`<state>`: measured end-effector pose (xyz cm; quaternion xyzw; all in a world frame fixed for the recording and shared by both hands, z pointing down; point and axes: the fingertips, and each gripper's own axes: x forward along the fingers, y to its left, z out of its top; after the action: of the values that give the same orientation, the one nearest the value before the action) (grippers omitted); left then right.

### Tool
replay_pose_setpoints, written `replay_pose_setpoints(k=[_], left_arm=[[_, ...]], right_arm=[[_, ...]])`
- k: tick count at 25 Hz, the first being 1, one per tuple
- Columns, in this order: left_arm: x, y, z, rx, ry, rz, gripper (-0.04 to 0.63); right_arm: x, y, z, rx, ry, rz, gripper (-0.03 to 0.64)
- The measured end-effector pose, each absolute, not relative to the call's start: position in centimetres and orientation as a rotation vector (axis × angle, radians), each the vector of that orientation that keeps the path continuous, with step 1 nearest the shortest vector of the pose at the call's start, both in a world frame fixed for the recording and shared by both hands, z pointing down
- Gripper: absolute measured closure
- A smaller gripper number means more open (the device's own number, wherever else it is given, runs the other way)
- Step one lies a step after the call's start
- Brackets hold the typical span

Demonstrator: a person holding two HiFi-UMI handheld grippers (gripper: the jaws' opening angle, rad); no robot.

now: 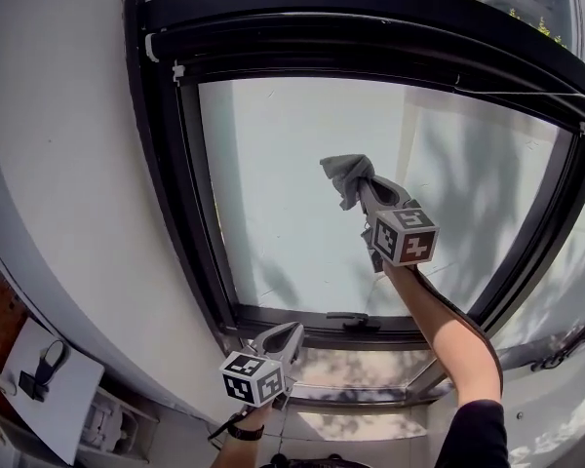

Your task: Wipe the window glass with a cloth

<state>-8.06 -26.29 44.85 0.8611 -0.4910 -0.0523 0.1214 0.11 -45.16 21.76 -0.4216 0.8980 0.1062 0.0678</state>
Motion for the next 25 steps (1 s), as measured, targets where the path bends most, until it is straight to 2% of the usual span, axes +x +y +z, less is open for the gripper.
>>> replay_pose_setpoints(k=[25], left_arm=[[3.0,-27.9,44.8,2.623,-1.184,-0.132,0.593]], right_arm=[[21.0,-47.0,21.9,-1.619,2.490,0.204,0.599]])
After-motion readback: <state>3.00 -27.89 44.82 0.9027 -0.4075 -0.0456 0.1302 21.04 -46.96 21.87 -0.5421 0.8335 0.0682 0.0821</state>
